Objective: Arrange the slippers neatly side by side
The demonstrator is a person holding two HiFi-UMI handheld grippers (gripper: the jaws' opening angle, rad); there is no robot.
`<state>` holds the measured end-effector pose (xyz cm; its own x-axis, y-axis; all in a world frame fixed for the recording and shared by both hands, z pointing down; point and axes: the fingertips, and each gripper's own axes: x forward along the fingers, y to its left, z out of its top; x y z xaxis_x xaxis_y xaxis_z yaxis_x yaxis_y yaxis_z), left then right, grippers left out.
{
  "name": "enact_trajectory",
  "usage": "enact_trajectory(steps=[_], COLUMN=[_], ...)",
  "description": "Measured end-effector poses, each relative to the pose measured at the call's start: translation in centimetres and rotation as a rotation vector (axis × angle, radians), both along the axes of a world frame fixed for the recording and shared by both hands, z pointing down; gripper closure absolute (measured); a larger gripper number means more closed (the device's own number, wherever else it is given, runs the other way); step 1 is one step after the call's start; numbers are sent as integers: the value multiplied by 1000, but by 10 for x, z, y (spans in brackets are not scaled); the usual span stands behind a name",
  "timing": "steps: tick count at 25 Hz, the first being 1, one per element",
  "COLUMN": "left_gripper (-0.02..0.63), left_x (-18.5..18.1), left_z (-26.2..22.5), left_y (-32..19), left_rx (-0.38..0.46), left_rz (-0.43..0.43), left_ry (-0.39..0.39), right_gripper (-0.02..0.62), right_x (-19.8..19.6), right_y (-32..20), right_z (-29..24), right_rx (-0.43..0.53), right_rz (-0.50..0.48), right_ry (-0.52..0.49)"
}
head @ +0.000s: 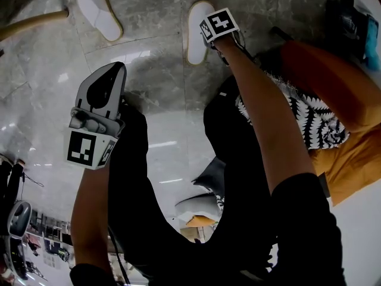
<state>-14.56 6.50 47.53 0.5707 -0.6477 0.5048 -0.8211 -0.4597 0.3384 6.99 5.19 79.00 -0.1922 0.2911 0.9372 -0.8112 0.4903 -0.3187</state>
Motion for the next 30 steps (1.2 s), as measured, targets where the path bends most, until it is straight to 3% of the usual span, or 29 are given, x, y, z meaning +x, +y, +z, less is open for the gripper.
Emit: enact_trajectory(steps=[5, 7, 11, 13, 17, 20, 30], left_gripper=[589, 589, 589, 589, 589, 589, 589], left_x=[7, 9, 14, 16, 21, 32, 68], left_z=[-1, -3, -3, -10, -37, -73, -236], left_y=[5, 7, 9, 9, 1, -12, -63], left_rx=[-12, -12, -52, -84, -141, -144, 8], left_rz=[-6, -2, 3, -11, -37, -36, -62], left_ry=[3, 0, -11, -15, -18, -3, 144], right_gripper=[551, 440, 439, 439, 446, 499, 555], right_x=[-7, -8, -1, -3, -15, -27, -44], right_y=[0, -1, 4, 9, -4, -24, -78], right_z=[-2, -10, -43, -74, -167, -250, -528], right_rx=[21, 36, 58, 67, 176, 311, 721], right_rz=[6, -2, -10, -10, 14, 52, 209], right_ry=[-38, -58, -76, -135, -291, -427, -692])
